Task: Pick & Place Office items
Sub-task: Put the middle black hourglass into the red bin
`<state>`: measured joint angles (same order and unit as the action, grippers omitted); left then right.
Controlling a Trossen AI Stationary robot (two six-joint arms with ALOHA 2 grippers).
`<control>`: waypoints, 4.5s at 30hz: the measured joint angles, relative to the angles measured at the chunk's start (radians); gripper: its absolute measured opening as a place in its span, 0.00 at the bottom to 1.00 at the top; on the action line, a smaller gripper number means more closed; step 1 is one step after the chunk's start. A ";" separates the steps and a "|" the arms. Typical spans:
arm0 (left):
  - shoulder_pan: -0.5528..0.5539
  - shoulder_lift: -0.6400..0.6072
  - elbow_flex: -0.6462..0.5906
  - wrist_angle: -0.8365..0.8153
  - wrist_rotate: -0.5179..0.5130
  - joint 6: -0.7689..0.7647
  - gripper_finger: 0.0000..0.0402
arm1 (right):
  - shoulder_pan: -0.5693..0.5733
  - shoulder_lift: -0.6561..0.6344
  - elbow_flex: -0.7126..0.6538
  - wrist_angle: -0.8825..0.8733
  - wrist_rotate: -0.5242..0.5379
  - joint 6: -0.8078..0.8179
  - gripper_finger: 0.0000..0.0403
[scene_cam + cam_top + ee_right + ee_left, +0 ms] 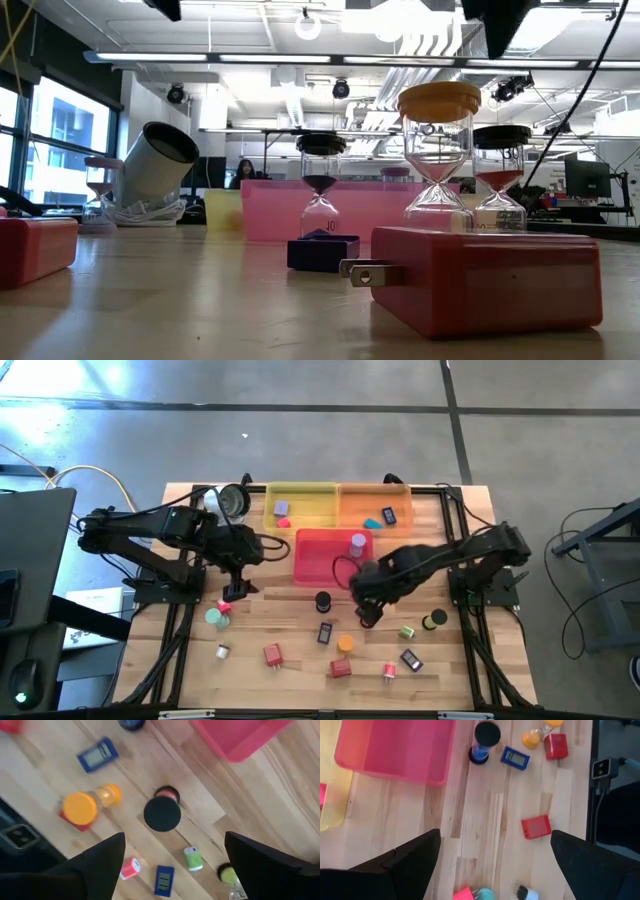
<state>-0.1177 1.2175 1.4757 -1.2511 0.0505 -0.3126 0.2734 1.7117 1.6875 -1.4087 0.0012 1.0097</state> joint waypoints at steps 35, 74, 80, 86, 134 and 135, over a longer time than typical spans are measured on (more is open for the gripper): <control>-0.036 0.000 0.000 0.089 0.000 -0.018 0.92 | 0.014 0.161 0.000 -0.006 0.018 -0.120 0.69; -0.036 0.000 0.000 0.089 0.001 0.011 0.92 | 0.026 0.159 -0.135 0.171 -0.001 -0.147 0.87; -0.036 0.000 0.000 0.089 0.001 0.010 0.92 | 0.025 0.159 -0.159 0.188 -0.001 -0.144 0.87; -0.036 0.000 0.000 0.089 0.001 0.010 0.92 | 0.025 0.159 -0.204 0.224 -0.034 -0.139 0.87; -0.036 0.000 0.001 0.089 0.001 0.020 0.92 | -0.052 0.119 -0.247 0.148 -0.109 -0.207 0.47; -0.036 0.000 0.001 0.089 0.001 0.021 0.92 | -0.051 0.107 -0.237 0.131 -0.106 -0.212 0.47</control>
<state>-0.1537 1.2171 1.4765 -1.1625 0.0519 -0.2920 0.2220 1.8182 1.4508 -1.2776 -0.1044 0.7977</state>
